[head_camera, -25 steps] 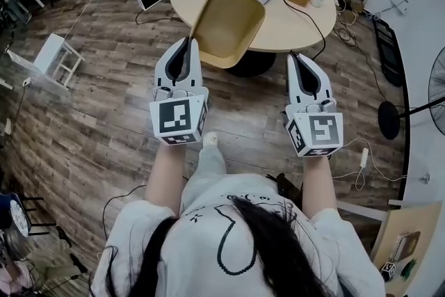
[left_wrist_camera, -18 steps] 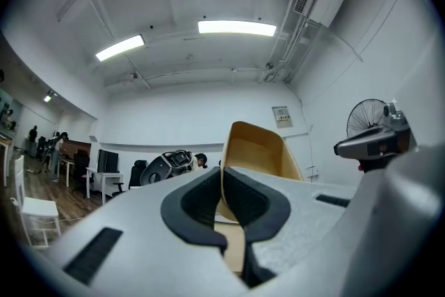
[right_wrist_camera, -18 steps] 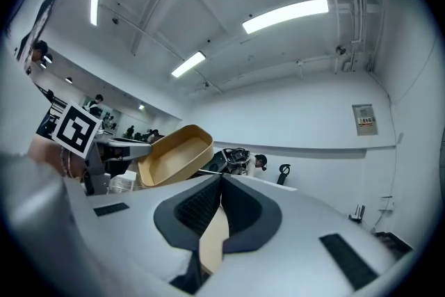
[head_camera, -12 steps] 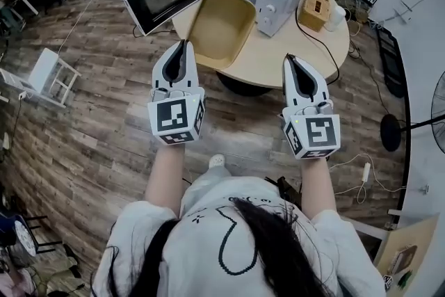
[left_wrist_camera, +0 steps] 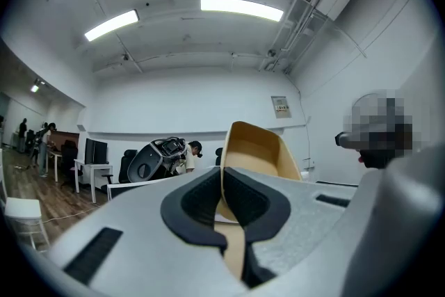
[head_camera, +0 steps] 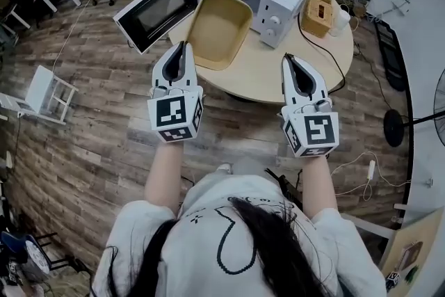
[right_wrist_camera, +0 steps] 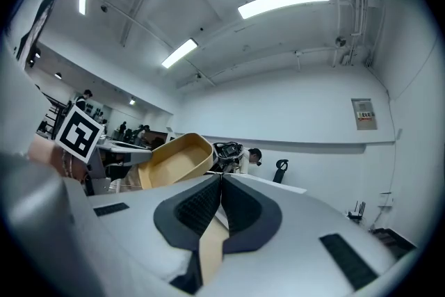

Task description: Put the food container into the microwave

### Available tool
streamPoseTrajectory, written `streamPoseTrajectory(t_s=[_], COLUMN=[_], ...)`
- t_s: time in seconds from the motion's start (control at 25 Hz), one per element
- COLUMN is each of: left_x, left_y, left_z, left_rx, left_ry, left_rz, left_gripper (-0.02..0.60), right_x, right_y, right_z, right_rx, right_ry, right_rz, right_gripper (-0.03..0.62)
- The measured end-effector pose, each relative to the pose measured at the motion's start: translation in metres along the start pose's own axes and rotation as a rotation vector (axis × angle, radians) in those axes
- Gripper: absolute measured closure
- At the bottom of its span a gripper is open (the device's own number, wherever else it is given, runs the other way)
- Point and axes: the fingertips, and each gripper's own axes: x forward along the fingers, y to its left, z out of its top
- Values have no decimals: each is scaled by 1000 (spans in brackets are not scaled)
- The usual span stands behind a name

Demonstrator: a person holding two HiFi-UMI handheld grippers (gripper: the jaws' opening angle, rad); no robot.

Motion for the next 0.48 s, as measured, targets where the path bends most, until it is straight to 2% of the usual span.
streamPoseTrajectory(t_s=[0.48], left_x=[102], left_y=[27], left_z=[-72], left_rx=[-34], left_ry=[199], left_rz=[-7], left_gripper=[563], right_x=[98], right_y=[-34], right_z=[-39], right_rx=[46], right_ry=[24], right_rz=[29], right_gripper=[566])
